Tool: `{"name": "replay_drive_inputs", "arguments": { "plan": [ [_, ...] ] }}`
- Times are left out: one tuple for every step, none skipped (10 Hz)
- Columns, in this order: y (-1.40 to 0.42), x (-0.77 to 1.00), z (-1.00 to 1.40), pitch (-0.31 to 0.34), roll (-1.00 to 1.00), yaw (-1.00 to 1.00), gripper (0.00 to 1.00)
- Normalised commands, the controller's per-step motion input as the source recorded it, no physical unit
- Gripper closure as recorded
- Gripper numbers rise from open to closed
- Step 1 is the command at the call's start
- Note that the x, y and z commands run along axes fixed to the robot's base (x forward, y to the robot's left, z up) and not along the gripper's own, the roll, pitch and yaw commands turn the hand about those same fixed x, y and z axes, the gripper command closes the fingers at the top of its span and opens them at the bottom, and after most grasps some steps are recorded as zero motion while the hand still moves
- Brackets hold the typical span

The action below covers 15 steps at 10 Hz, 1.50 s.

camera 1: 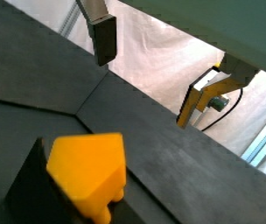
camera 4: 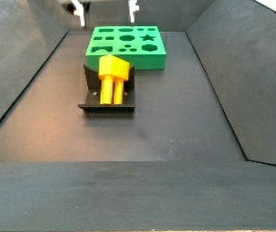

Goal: Pick up the 3 prong object. Move up. Rotate the 3 prong object. Place the 3 prong object on the fixture. Regrasp the 3 prong object. Move to above the board. Insert the 3 prong object.
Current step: Regrasp the 3 prong object.

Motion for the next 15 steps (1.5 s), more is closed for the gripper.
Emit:
{"name": "replay_drive_inputs", "arguments": {
  "plan": [
    [0.04,0.08,-1.0,-0.033,0.09,0.06,0.0],
    [0.04,0.09,-1.0,-0.034,0.07,0.05,0.0],
    [0.03,0.1,-1.0,-0.032,0.06,0.04,0.0],
    [0.03,0.11,-1.0,-0.026,0.06,0.03,0.0],
    [0.02,0.12,-1.0,-0.019,0.07,0.03,0.0],
    [0.01,0.13,-1.0,-0.01,0.06,0.02,0.0],
    [0.01,0.12,-0.87,-0.002,0.06,0.02,0.0],
    [0.0,0.11,-0.74,-0.002,0.06,0.03,0.0],
    [0.0,0.1,-0.65,-0.002,0.06,0.03,0.0],
    [-0.01,0.09,-0.47,0.0,0.06,0.04,0.0],
    [-0.01,0.07,-0.36,0.003,0.06,0.02,0.0],
    [0.0,0.07,-0.36,0.004,0.07,0.02,0.0],
    [0.0,0.07,-0.36,0.005,0.07,0.02,0.0],
    [0.0,0.06,-0.35,0.006,0.07,0.02,0.0],
    [0.0,0.06,-0.35,0.007,0.07,0.02,0.0]
  ]
}}
